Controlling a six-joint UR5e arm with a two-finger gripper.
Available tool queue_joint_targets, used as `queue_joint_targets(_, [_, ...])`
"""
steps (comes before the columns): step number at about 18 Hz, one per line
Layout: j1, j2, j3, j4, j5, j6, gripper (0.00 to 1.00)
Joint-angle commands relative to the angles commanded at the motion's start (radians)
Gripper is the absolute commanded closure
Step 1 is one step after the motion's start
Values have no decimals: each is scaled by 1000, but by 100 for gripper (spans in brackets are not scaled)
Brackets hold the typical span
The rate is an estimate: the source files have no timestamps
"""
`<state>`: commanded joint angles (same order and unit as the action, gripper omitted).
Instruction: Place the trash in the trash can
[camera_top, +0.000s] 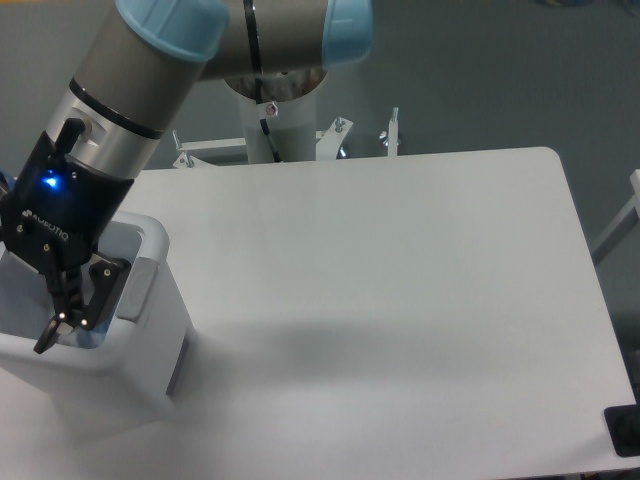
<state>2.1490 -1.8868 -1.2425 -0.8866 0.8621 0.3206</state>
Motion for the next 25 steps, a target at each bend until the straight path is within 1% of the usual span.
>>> queue_joint_targets(4, [122,2,-18,0,2,2,0])
queue_joint_targets(7, [234,2,-58,6,0,12,0])
queue_joint_targets(9, [302,3,-104,5,2,69,0])
queue_joint_targets(12, [374,3,-173,5,2,178,0])
queue_joint_targets(15, [446,-2,-213,3,3,261,0])
queue_joint_targets(19, [514,-34,-264,3,9,400,0])
queue_joint_targets(20, [523,-35,-278,3,34,447,0])
queue_joint_targets(22, [526,-34,-299,2,136,521,0])
queue_joint_targets(25, [519,-49,-308,2,309,541,0])
